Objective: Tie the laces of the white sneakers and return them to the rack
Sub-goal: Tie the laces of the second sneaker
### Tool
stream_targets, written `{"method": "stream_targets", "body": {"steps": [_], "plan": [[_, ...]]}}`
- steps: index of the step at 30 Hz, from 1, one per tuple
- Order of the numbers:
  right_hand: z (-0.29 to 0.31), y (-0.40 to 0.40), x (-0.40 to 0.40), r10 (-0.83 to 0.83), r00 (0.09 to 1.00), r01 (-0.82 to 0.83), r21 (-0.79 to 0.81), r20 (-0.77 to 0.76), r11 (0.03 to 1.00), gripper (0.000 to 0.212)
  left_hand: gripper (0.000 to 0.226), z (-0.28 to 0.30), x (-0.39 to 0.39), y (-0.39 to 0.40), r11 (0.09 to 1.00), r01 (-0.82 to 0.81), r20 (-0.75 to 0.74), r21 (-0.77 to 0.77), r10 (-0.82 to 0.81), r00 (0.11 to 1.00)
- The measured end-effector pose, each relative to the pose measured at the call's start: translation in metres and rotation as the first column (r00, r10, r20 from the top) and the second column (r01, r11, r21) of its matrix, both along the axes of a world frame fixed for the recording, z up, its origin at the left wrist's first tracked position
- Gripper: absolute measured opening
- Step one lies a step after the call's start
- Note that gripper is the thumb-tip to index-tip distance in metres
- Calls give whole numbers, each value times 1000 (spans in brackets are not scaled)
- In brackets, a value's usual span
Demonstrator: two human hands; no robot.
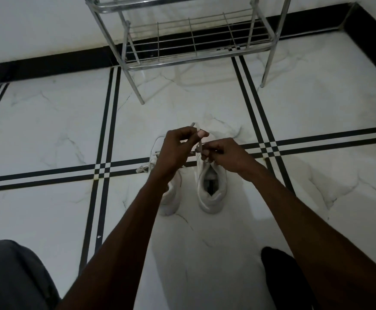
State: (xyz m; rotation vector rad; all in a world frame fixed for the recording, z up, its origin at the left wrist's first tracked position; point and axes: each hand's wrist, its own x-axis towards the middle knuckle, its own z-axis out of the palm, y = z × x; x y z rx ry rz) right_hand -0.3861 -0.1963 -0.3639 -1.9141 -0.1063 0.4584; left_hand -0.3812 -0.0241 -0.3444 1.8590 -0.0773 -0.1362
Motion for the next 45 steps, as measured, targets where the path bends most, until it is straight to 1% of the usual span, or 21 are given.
{"method": "stream_targets", "body": {"steps": [2, 4, 7, 10, 13, 15, 18, 21, 25, 28, 29, 30, 31, 33, 35, 36, 38, 40, 42, 44, 45], "plan": [[10, -2, 3, 142, 989, -144, -66, -36, 987, 23, 24, -1, 6, 1, 1000, 20, -1, -5, -20, 1000], [18, -5, 6, 204, 978, -206, -123, -30, 971, 25, 32, -6, 9, 0, 998, 50, -53, -34, -52, 997], [20, -10, 9, 131, 990, -123, -145, 45, 982, 25, 46, -18, 5, -5, 983, 171, -189, -62, -179, 965], [16, -19, 15, 125, 984, -92, -241, 125, 966, 21, 45, -29, 1, -5, 987, 142, -311, -71, -157, 937], [13, -28, 20, 145, 975, -80, -338, 171, 938, 15, 42, -37, 2, -3, 990, 113, -326, -90, -136, 935], [7, -28, 20, 74, 960, 30, -364, 268, 931, 14, 41, -41, 3, -4, 992, 84, -321, -91, -109, 941], [0, -21, 14, -30, 915, 176, -330, 403, 927, 12, 41, -43, 2, -9, 997, 23, -341, -77, -48, 939], [-4, -13, 12, -122, 899, 231, -218, 420, 948, 13, 41, -42, 2, -11, 998, 9, -363, -62, -31, 931], [-11, -15, 12, -294, 924, 299, 16, 245, 954, 16, 50, -43, 2, -5, 996, 31, -386, -83, -61, 921], [-10, -18, 5, -371, 927, 352, 207, 60, 913, 20, 53, -45, 3, -2, 994, -105, -332, 2, 99, 938], [-9, -17, 3, -378, 926, 364, 251, 8, 897, 21, 53, -43, 3, -3, 987, -163, -311, 2, 155, 938], [-7, -16, 1, -376, 926, 369, 285, -35, 885, 23, 50, -40, 4, -3, 977, -213, -303, -31, 194, 933], [-5, -14, 0, -372, 926, 374, 308, -70, 875, 25, 44, -36, 5, -4, 959, -258, -331, -116, 208, 921], [-4, -10, -2, -370, 920, 392, 335, -128, 857, 26, 29, -30, 5, -5, 914, -290, -424, -284, 152, 893], [0, -6, -2, -376, 911, 411, 346, -167, 843, 23, 24, -30, 2, -5, 900, -274, -472, -341, 88, 877], [2, -5, -2, -376, 909, 417, 344, -182, 841, 20, 24, -31, 0, -6, 903, -263, -465, -339, 82, 882], [2, -3, -1, -378, 901, 431, 324, -215, 842, 14, 23, -36, -1, -8, 903, -302, -418, -305, 158, 895], [0, -8, 1, -423, 864, 489, 258, -273, 833, 11, 23, -40, -2, -4, 894, -389, -350, -222, 300, 888], [-7, -21, 1, -512, 781, 587, 141, -359, 797, 13, 20, -45, -5, 9, 862, -493, -267, -115, 451, 852], [-19, -36, -5, -609, 651, 694, 29, -454, 720, 18, 19, -51, -13, 23, 802, -597, -202, -20, 581, 788], [-26, -41, -10, -651, 604, 727, -17, -461, 686, 17, 20, -54, -16, 28, 778, -628, -178, 23, 621, 763]]}}
